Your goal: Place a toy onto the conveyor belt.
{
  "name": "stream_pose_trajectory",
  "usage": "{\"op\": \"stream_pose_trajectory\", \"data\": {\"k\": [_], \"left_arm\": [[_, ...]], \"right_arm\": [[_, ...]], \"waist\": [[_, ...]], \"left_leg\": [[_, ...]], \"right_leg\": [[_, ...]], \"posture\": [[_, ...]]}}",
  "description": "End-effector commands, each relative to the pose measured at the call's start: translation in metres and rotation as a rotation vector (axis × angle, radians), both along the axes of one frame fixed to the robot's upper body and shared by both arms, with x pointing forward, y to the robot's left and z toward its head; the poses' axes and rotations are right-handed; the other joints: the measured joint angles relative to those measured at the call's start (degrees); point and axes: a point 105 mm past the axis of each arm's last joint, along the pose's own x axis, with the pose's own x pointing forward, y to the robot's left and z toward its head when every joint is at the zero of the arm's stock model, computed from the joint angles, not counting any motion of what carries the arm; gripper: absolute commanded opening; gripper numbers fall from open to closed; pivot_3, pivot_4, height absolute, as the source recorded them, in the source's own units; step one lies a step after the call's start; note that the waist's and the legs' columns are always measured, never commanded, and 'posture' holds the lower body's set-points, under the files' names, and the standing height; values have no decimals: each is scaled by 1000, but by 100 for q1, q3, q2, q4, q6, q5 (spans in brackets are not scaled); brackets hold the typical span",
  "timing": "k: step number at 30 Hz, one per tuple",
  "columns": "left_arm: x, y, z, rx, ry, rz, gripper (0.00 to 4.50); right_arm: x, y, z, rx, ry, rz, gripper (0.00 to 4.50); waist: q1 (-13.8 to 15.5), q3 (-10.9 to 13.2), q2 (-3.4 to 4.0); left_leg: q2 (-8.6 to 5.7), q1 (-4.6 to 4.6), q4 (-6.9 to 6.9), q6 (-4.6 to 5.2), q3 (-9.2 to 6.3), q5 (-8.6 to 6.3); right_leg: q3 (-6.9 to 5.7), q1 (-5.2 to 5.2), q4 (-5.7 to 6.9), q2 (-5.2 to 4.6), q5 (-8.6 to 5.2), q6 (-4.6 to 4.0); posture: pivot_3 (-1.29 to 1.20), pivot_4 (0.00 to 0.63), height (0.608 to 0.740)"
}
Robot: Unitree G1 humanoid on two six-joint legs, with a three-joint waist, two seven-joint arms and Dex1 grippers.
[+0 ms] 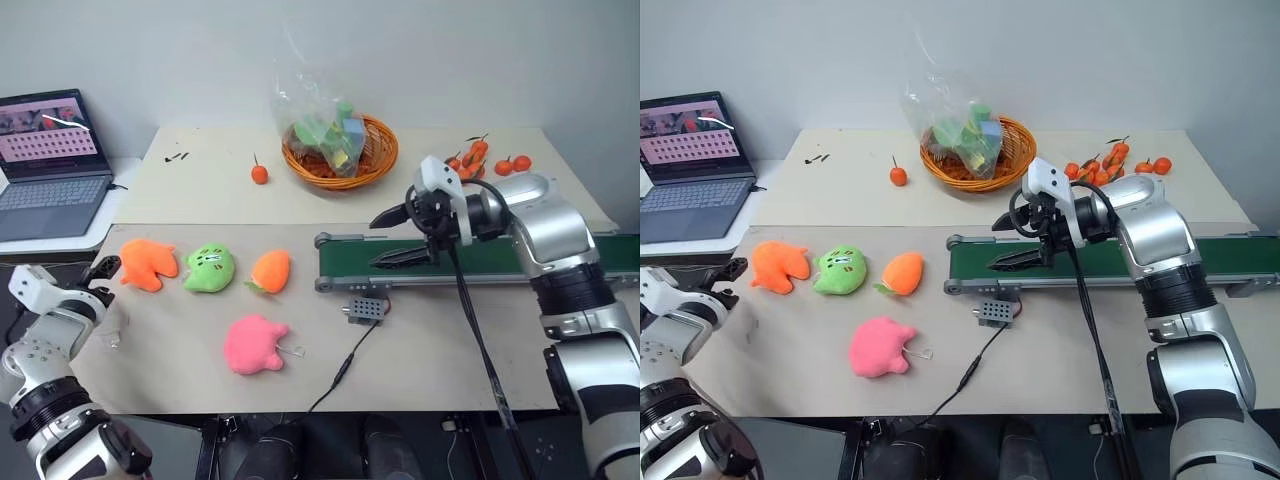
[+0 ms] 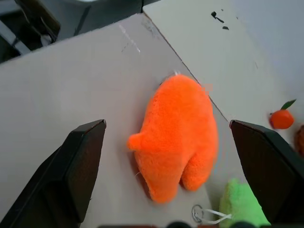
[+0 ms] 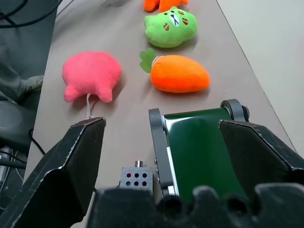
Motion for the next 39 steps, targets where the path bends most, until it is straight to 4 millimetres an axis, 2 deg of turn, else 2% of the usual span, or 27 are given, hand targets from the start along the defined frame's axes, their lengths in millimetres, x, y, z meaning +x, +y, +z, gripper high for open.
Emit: {"op": "stream_pose_trajectory", "data": {"k": [1, 6, 13, 16, 19, 28, 31, 35, 37, 39], "left_arm": [[2, 5, 6, -17, -51, 18, 4456], [14, 1, -4, -72, -60, -4, 4456], [32, -8, -1, -85, -96, -51, 4456], [38, -5, 2, -82, -107, -21, 4456], [43, -9, 7, -100, -137, -37, 3767], [49, -15, 16, -93, -192, -68, 509], [49, -12, 31, -77, -264, -60, 509], [47, -10, 63, -5, -379, -61, 509], [46, -14, 85, 70, -422, -66, 509], [47, -30, 129, 122, -529, -96, 509]], "right_arm": [[-3, -3, 20, 7, -72, 5, 4500], [-3, -6, 24, 1, -83, -8, 4500], [-5, -10, 28, -7, -91, -25, 4500], [-6, -12, 29, -13, -97, -35, 4500], [-6, -13, 30, -18, -100, -45, 4500], [-5, -15, 30, -24, -103, -57, 4500], [-5, -15, 30, -24, -103, -57, 4500], [-4, -14, 29, -23, -104, -58, 4500], [-3, -13, 28, -22, -103, -57, 4500], [-3, -13, 28, -21, -103, -58, 4500]], "waist": [[2, 0, -1], [8, -2, -2], [9, -3, -2], [18, -3, -3], [13, -3, -3], [-13, -3, -4], [-8, -3, -4], [-13, -3, -5], [-13, -3, -5], [-2, -3, -5]], "left_leg": [[0, 0, 0, 0, 0, 0], [0, 0, 1, -1, 0, 0], [0, 1, 1, 0, 1, -1], [0, 1, 2, 0, 1, -1], [0, 1, 3, -1, 1, 0], [0, -3, 3, 0, 3, -1], [0, -3, 3, -1, 2, -1], [1, -7, 5, -1, 2, -1], [1, -7, 5, -1, 2, -1], [1, -7, 6, -1, 2, -1]], "right_leg": [[0, 0, 0, 0, 0, 0], [1, 0, 2, 0, 0, 0], [1, -1, 3, -1, 0, 0], [1, 0, 4, -1, 0, 0], [0, 1, 4, -1, 1, 0], [2, -4, 4, -1, 1, 1], [1, -5, 4, -1, 1, 1], [1, -6, 3, -1, 2, 1], [2, -5, 3, -1, 2, 1], [2, -4, 2, -1, 2, 1]], "posture": [[0, 150, 740], [0, 150, 740], [0, 150, 740], [0, 150, 740], [0, 150, 740], [0, 150, 740], [0, 150, 740], [0, 150, 740], [0, 150, 740], [0, 150, 740]]}}
